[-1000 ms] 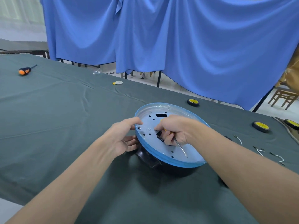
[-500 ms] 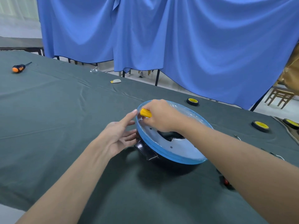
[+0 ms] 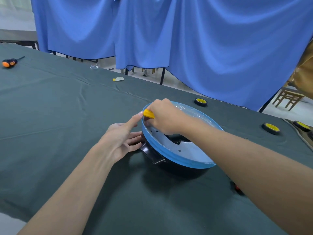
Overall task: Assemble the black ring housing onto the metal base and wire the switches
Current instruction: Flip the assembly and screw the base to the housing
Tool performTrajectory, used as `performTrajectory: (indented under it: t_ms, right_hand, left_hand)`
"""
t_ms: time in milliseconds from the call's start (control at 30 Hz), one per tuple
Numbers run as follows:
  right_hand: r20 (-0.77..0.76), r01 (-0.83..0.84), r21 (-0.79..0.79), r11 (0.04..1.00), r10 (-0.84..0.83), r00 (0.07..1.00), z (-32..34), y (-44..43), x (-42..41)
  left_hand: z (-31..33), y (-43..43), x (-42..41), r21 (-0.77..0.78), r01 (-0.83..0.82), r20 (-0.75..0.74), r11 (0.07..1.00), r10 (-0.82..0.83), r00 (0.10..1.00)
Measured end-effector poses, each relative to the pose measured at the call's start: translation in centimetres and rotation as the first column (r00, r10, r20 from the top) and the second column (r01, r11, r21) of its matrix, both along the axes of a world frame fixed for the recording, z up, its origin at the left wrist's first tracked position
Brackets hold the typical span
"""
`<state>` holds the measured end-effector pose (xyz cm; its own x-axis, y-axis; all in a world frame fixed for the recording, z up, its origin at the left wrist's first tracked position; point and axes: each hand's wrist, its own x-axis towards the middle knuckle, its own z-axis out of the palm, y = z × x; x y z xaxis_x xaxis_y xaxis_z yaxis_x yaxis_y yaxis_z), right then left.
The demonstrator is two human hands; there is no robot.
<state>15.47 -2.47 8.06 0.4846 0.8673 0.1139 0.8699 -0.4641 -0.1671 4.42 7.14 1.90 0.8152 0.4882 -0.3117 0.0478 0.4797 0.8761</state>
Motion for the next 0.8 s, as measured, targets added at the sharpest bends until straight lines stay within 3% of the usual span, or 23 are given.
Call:
performTrajectory:
  t_ms: [533, 800]
  right_hand:
    - [0.142, -0.202, 0.016, 0.979, 0.198, 0.97, -0.4, -1.6, -0.6]
    - [0.114, -0.208, 0.001, 0.978, 0.206, 0.972, -0.3, -1.7, -0.4]
  left_hand:
    - [0.1, -0.5, -0.3, 0.036, -0.006, 0.016, 0.999, 0.005, 1.0]
    - [0.0, -0.5, -0.3, 0.035, -0.009, 0.014, 0.999, 0.009, 1.0]
